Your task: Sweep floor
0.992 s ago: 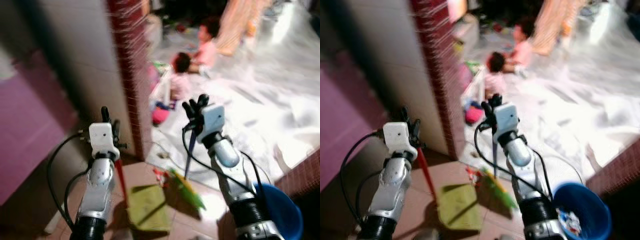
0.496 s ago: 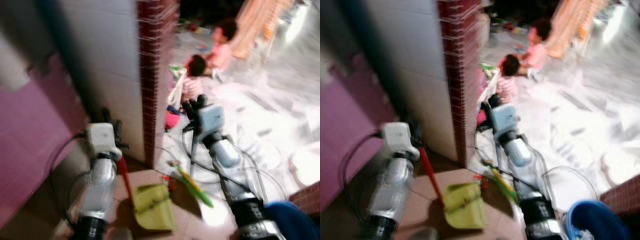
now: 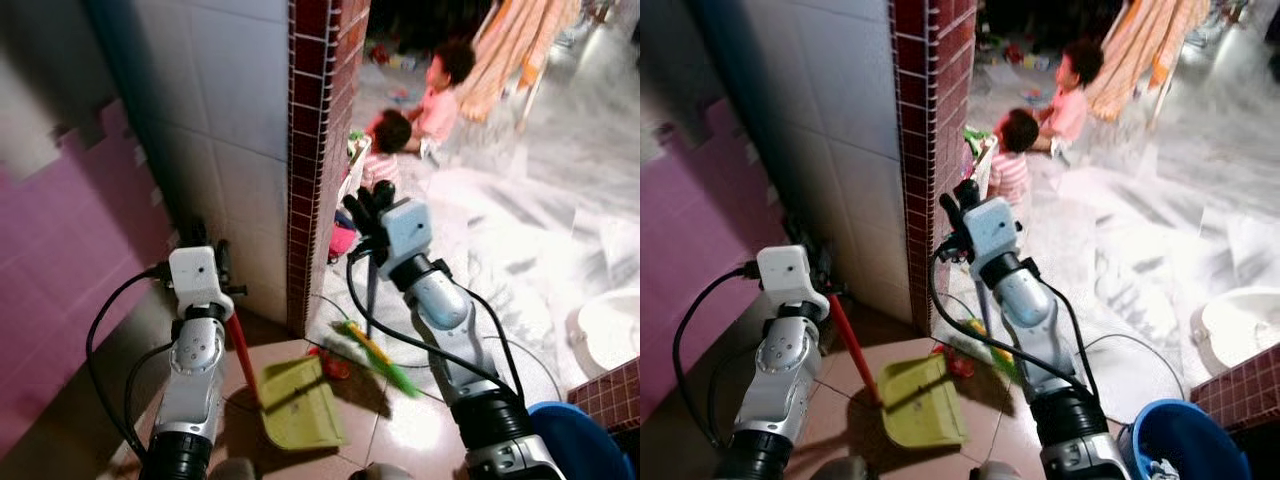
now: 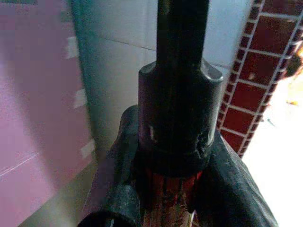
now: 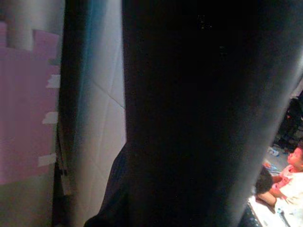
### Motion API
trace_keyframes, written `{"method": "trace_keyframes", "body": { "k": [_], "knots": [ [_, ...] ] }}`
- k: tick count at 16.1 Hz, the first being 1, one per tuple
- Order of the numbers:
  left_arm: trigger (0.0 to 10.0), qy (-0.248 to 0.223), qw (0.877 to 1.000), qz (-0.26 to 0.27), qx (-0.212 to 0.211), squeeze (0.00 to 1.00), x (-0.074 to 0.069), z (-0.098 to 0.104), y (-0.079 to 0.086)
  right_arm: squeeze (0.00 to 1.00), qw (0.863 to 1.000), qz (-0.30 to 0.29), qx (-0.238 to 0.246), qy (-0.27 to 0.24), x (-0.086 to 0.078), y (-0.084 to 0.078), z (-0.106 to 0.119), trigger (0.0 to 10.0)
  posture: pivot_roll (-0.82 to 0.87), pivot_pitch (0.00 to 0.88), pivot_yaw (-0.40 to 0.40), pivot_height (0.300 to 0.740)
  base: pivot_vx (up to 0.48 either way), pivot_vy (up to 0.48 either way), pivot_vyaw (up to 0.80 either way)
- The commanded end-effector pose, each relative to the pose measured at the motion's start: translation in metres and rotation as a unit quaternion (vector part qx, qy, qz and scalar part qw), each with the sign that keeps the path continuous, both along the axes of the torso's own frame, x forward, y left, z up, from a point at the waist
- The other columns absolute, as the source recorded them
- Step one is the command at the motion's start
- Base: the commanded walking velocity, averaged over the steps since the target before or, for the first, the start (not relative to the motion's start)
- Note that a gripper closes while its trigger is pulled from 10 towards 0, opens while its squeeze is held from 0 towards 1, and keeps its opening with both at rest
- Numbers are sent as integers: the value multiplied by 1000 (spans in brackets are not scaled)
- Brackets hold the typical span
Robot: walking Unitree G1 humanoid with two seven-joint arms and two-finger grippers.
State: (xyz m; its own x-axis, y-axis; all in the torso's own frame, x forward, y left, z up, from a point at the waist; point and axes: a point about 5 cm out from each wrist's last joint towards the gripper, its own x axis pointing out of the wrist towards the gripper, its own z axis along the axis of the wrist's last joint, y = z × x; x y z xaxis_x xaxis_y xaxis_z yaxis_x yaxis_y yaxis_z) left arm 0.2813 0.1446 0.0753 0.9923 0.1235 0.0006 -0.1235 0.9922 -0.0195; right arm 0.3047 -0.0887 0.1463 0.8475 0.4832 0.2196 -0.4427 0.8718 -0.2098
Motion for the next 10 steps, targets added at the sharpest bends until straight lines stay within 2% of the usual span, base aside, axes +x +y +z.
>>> {"method": "trace_keyframes", "body": {
  "k": [1, 4, 6, 7, 10],
  "knots": [
    [10000, -30, 999, 15, 18, 0, 5, 11, 3, 0, 999, 16, 5, -40, 1, 5, 22, 10000, -30, 23, -24, 740, 0, 0, 0],
    [10000, -30, 999, 25, 30, 0, 10, 15, 7, 0, 998, 36, 19, -47, 1, 6, 35, 10000, -46, 171, -41, 740, 0, 0, 0],
    [10000, -37, 998, 39, 38, 0, 16, 18, 10, 0, 996, 58, 11, -60, 4, 3, 44, 10000, -41, 236, -39, 740, 0, 0, 0],
    [10000, -43, 997, 46, 41, 0, 20, 21, 8, 0, 994, 81, 10, -76, 7, 2, 52, 10000, -37, 265, -35, 740, 0, 0, 0],
    [10000, -49, 997, 49, 46, 0, 19, 26, 5, 0, 990, 93, -1, -103, 17, 1, 65, 10000, -8, 306, -24, 740, 0, 0, 0]
  ]
}}
